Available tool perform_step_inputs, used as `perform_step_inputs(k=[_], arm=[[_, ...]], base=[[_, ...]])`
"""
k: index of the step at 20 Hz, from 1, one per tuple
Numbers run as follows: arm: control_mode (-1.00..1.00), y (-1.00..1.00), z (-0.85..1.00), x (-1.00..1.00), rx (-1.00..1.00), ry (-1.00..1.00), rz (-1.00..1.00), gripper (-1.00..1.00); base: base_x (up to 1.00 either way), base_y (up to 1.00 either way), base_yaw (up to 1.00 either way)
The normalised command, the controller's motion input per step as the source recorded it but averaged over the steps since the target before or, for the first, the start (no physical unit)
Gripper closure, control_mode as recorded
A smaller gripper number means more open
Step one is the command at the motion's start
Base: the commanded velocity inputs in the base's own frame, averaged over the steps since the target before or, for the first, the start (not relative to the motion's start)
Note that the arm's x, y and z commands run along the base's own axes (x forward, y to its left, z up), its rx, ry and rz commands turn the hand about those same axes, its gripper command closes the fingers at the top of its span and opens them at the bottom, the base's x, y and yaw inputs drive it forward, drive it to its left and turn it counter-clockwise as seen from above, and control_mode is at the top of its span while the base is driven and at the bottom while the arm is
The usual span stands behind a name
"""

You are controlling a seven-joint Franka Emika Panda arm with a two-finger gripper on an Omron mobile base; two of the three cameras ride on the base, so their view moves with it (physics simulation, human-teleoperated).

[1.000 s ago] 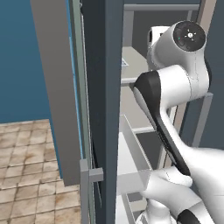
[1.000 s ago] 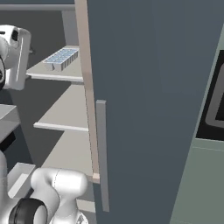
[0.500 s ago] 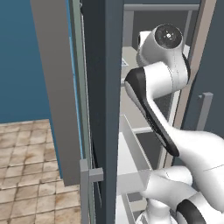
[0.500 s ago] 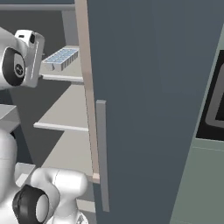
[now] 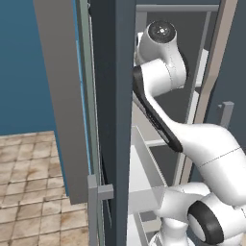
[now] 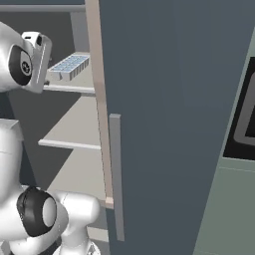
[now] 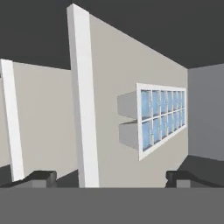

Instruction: Open the freezer door, pick up the ice cube tray from the freezer, and place it on the dining counter.

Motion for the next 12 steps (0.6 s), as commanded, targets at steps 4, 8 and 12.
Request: perform_step_inputs(k=[4, 8, 12], arm=[[-1.0, 0.09, -0.13, 0.47, 0.0, 0.0, 0.0, -1.0], [-1.0, 0.0, -0.24, 0.51, 0.0, 0.0, 0.0, -1.0], [-1.0, 0.0, -0.23, 0.44, 0.0, 0.0, 0.0, -1.0]], base=[[0.0, 0.0, 0.0], [0.0, 0.0, 0.0], [0.0, 0.0, 0.0]])
